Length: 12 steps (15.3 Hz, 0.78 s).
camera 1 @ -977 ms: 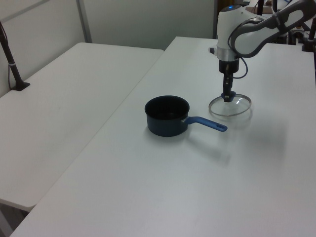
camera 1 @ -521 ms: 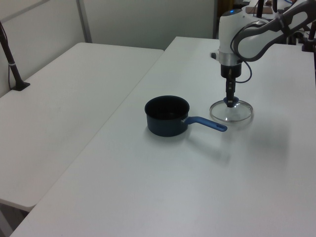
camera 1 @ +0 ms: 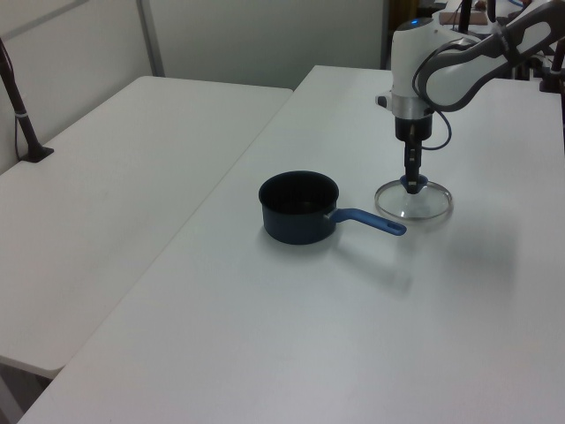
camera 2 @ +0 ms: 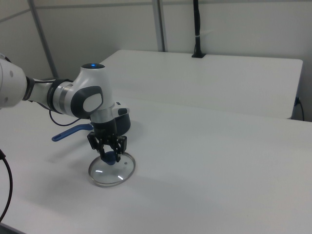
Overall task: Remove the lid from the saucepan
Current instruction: 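Lower the glass lid flat onto the table beside the saucepan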
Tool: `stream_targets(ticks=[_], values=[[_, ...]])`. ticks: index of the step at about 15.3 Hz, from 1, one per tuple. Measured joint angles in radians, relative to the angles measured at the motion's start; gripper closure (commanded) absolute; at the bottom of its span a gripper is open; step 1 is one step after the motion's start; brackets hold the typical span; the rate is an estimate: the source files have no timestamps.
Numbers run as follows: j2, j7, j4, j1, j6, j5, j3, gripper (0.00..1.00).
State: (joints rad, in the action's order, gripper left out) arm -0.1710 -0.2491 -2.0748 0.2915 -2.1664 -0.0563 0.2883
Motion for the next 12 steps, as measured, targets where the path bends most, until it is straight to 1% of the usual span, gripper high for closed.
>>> stream_targets(ticks=[6,7,8,9,10,11,12], values=[[0.0,0.0,-0.002,0.0,0.0,0.002,-0.001,0.82],[0.0,0.0,-0.002,0.0,0.0,0.002,-0.001,0.77],[0.0,0.0,-0.002,0.0,0.0,0.002,-0.001,0.69],[0.0,0.0,-0.002,0.0,0.0,0.002,-0.001,0.58],[0.0,0.0,-0.002,0.0,0.0,0.002,-0.001,0.34],[0.0,0.0,-0.002,0.0,0.0,0.002,-0.001,0.14],[0.0,0.0,-0.003,0.0,0.0,0.002,-0.001,0.05]])
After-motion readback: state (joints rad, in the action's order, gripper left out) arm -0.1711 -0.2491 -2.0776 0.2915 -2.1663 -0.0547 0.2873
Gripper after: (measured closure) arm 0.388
